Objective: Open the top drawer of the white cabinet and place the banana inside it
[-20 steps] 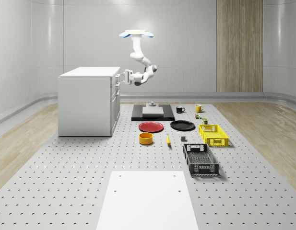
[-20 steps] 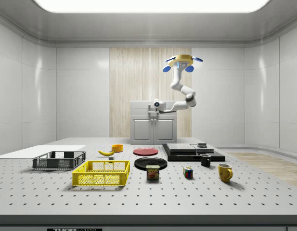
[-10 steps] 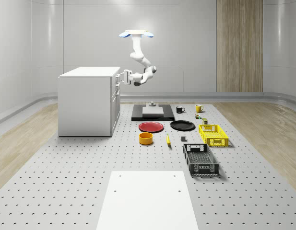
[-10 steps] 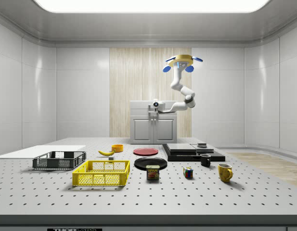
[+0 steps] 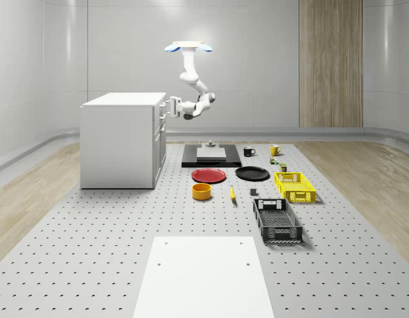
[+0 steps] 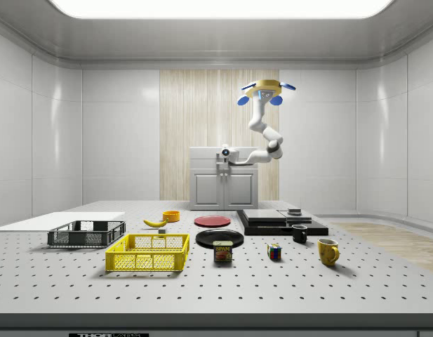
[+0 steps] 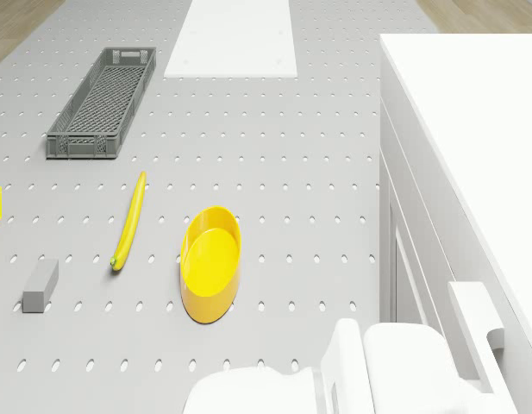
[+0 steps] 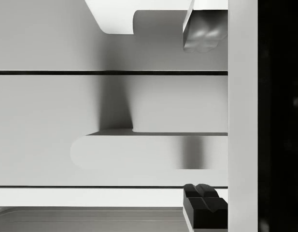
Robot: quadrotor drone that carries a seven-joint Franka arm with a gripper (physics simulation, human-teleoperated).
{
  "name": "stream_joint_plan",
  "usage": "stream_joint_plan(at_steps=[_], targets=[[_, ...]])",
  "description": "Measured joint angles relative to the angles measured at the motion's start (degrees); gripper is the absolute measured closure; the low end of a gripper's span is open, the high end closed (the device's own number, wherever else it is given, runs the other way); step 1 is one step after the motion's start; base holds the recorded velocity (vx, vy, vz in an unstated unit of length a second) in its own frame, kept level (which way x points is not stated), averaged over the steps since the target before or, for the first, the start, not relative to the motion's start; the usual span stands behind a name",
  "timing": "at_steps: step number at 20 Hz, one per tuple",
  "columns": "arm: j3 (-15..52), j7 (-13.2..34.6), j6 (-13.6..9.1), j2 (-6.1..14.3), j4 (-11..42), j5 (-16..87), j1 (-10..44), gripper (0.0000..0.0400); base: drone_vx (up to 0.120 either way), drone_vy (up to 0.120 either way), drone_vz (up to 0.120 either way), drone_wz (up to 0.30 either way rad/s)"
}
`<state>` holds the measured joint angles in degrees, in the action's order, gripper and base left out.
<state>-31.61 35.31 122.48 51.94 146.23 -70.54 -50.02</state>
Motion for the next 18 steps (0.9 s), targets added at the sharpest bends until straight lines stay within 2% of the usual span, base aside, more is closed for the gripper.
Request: stream_joint_plan(at_steps=[18], targets=[[2.8,-3.7,-0.5,-3.6,0.3,-5.0,1.5,0.0000,0.000,0.000,0.000,0.000]])
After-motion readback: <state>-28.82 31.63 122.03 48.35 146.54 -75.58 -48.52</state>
